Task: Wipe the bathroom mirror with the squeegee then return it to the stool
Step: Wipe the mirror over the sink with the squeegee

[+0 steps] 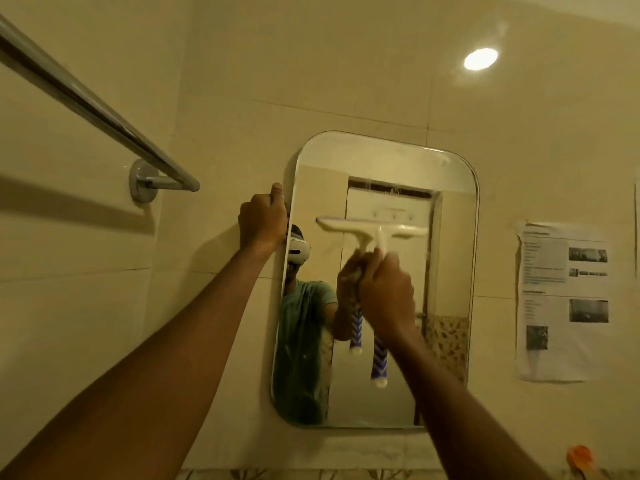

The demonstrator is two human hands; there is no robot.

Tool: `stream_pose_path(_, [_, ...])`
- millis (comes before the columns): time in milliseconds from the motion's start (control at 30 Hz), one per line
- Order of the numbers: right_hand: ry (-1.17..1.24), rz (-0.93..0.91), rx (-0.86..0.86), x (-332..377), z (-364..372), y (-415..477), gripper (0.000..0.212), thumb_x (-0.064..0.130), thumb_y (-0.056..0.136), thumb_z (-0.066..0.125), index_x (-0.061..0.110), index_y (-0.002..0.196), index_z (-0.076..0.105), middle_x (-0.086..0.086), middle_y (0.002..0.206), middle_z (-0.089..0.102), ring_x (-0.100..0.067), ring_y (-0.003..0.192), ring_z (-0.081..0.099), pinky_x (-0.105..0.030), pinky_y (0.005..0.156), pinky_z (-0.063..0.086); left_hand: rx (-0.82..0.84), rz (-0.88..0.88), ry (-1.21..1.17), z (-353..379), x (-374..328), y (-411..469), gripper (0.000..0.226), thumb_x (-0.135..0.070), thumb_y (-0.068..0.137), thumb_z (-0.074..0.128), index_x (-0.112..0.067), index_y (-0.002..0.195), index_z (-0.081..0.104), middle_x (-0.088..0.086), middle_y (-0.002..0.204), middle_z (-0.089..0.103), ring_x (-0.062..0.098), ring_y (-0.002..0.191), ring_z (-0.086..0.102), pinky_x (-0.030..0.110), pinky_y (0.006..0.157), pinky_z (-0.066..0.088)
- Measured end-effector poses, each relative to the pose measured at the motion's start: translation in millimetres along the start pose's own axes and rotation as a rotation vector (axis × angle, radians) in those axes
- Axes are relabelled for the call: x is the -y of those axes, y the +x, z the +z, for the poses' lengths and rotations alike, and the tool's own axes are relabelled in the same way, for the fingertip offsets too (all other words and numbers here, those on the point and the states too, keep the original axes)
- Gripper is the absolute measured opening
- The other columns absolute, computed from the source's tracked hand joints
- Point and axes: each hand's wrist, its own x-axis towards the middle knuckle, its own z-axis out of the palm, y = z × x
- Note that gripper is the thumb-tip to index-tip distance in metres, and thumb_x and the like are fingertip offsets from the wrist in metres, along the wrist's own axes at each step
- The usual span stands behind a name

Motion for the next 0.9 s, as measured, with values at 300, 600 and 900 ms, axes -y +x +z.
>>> stream_pose_path(300, [-0.094,-0.004,-0.137,36.1,-21.1,98.3,0.043,0.043,0.103,0.028,0.025,0.07,0.05,0.004,0.061,0.057,-0.005,0.048,0.055,-0.021,0.043,0.04,-0.058,0.103,0.076,2.7,4.1,-5.6,0.059,-0.037,0.104,0.031,0.001,0.073,0.064,0.015,0.072,0.068,0.028,0.065,0.063,0.035,0.066,0.051])
stream_pose_path(600, [-0.025,-0.04,-0.011,1.1,-2.4,45.3,0.045,0.05,0.095,0.029,0.014,0.092,0.055,0.001,0.067,0.064,-0.009,0.049,0.063,-0.022,0.042,0.05,-0.09,0.122,0.133,6.1,4.1,-9.9,0.056,-0.034,0.104,0.033,-0.012,0.055,0.047,-0.002,0.05,0.046,0.017,0.05,0.048,0.027,0.053,0.03])
stream_pose_path(900, [-0.014,0.1,-0.058,-17.8,-5.8,-9.1,0.038,0.043,0.102,0.03,0.025,0.077,0.052,0.006,0.057,0.054,0.004,0.043,0.052,-0.01,0.034,0.034,-0.046,0.144,0.16,1.8,5.7,-16.5,0.056,-0.036,0.104,0.031,-0.008,0.062,0.054,0.006,0.057,0.053,0.023,0.055,0.051,0.029,0.056,0.033])
